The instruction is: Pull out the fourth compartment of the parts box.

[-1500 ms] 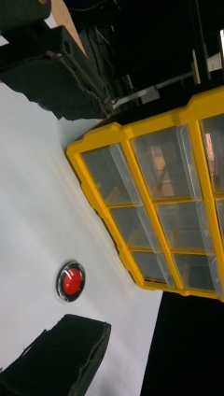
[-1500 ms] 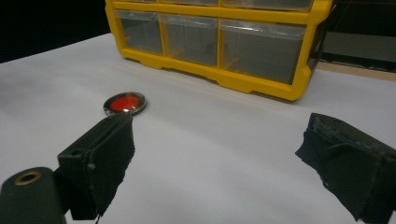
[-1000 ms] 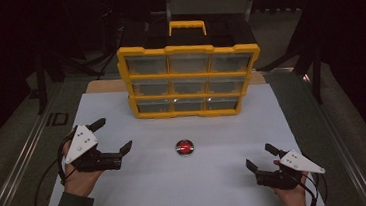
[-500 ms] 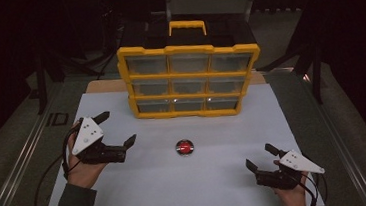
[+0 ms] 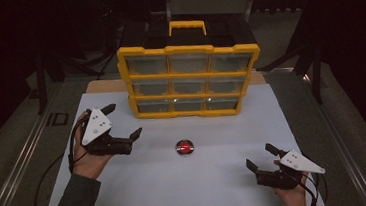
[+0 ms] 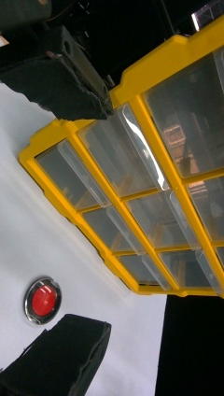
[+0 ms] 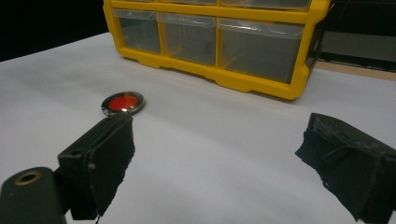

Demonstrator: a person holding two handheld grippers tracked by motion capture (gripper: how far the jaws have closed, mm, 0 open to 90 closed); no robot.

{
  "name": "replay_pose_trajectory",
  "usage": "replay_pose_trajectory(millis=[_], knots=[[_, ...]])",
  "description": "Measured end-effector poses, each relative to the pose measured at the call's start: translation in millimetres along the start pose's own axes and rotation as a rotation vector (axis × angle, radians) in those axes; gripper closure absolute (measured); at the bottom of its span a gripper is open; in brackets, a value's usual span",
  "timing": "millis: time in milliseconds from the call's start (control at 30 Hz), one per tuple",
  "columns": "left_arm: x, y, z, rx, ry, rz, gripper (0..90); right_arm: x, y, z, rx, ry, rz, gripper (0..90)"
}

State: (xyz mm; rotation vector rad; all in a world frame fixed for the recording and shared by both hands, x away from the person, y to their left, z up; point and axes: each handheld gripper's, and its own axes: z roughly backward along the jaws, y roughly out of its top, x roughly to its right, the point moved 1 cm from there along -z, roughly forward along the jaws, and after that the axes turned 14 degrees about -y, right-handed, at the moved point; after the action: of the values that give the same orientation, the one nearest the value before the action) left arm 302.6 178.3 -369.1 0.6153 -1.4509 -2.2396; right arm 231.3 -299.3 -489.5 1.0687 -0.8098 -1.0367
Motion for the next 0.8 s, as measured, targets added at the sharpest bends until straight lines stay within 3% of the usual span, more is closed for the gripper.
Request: replay_pose_trajectory(millis=[800], knots=[[-10.1, 22.9, -11.0, -0.013, 0.012, -0.051, 1.0, -0.5, 0.1, 0.1, -0.001, 0.000, -0.007, 9.1]])
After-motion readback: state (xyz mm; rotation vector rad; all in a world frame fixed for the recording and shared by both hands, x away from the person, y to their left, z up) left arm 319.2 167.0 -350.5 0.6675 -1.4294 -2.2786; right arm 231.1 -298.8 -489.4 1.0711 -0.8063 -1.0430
